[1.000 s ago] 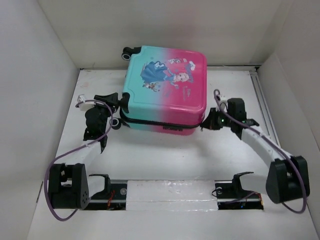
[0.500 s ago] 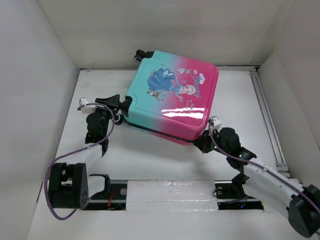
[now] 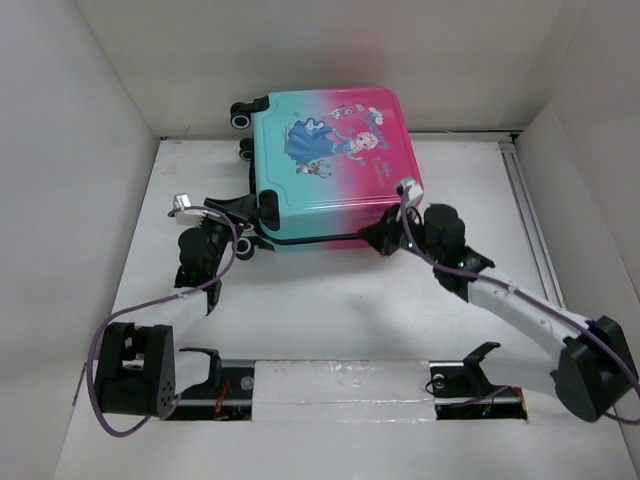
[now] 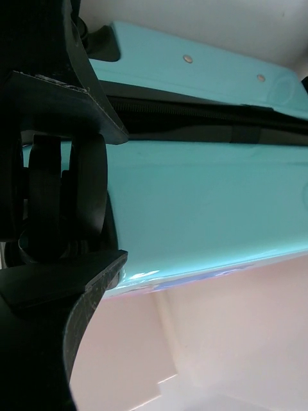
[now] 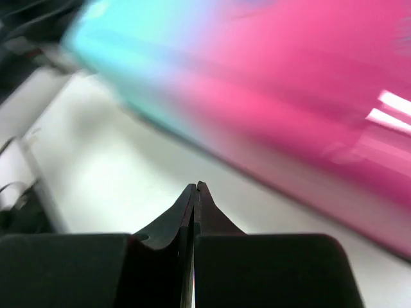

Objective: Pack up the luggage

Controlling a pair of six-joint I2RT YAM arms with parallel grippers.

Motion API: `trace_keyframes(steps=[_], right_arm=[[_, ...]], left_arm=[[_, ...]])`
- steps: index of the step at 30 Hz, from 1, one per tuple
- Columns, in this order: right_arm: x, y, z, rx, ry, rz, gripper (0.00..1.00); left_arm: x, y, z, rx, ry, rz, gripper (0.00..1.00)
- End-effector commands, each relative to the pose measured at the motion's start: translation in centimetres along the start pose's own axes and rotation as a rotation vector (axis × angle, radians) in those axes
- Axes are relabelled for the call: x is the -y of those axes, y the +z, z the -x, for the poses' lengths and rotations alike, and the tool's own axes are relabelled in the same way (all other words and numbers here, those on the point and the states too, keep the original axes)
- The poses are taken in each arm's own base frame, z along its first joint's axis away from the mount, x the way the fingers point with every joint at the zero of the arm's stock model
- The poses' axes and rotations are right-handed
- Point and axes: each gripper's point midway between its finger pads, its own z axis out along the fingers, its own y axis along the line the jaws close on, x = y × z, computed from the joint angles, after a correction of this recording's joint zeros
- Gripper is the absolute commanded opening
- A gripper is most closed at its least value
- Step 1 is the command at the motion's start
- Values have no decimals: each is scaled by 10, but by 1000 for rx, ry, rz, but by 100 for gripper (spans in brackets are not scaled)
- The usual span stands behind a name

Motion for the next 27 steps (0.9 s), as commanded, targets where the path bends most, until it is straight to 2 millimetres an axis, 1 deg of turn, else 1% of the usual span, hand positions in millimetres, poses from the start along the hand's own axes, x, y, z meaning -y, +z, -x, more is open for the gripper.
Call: trace_keyframes(steps=[1, 2, 3, 4, 5, 6, 7, 8, 9, 10, 11, 12, 13, 14, 16, 17, 18, 19, 20, 21, 22, 24, 26, 27], right_arm=[[-29, -15, -49, -36, -27, 42, 0], [-28, -26, -48, -15, -21, 26, 0], [-18, -33, -54, -16, 1, -19, 6], [2, -40, -58, 2, 12, -87, 13], [6, -45, -54, 25, 27, -100, 28], [10, -49, -46, 55, 28, -114, 33], [25, -52, -40, 75, 40, -155, 35], [26, -53, -29, 93, 26, -148, 35], [38, -51, -33, 61, 26, -184, 38], [48, -51, -34, 47, 4, -209, 38], [69, -54, -32, 56, 13, -281, 40], [82, -55, -32, 57, 25, -312, 42], [94, -52, -36, 41, 44, -327, 44], [100, -52, -21, 92, 52, -289, 44], [106, -48, -27, 80, 83, -239, 47], [107, -47, -25, 86, 95, -220, 47], [107, -47, -19, 105, 85, -182, 47], [102, -47, -18, 106, 79, -154, 47], [104, -47, -20, 99, 86, -151, 47], [103, -49, -15, 113, 89, -157, 47], [104, -51, -16, 119, 88, -165, 47], [98, -58, -12, 137, 78, -169, 47], [103, -64, -19, 131, 92, -213, 47], [104, -66, -15, 145, 72, -223, 47]], left_arm=[[26, -5, -12, -70, 26, -122, 0], [26, -5, -12, -69, 35, -123, 0], [25, -5, -11, -61, 35, -119, 0], [25, -4, -11, -61, 44, -119, 0], [25, -4, -11, -61, 44, -119, 0], [24, -4, -9, -52, 44, -115, 0], [24, -4, -9, -52, 44, -115, 0], [21, -4, -10, -57, 51, -106, 0], [24, -1, -6, -42, 52, -104, 0], [30, -1, -3, -37, 53, -114, 0], [28, -1, 5, -10, 54, -104, 0], [31, 0, 10, 3, 56, -108, 0], [34, -1, 15, 18, 44, -115, 0], [43, -1, 25, 43, 39, -136, 0], [70, 0, 38, 71, 40, -196, 0], [83, -2, 46, 95, 43, -220, 0], [91, -3, 50, 103, 46, -237, 0], [105, -2, 59, 126, 37, -263, 0], [116, -3, 64, 133, 39, -278, 0], [125, -3, 66, 129, 43, -297, 0], [145, -2, 75, 145, 49, -331, 0], [159, -4, 82, 155, 52, -352, 0], [162, -3, 86, 163, 67, -337, 0], [162, -5, 88, 173, 64, -329, 0]])
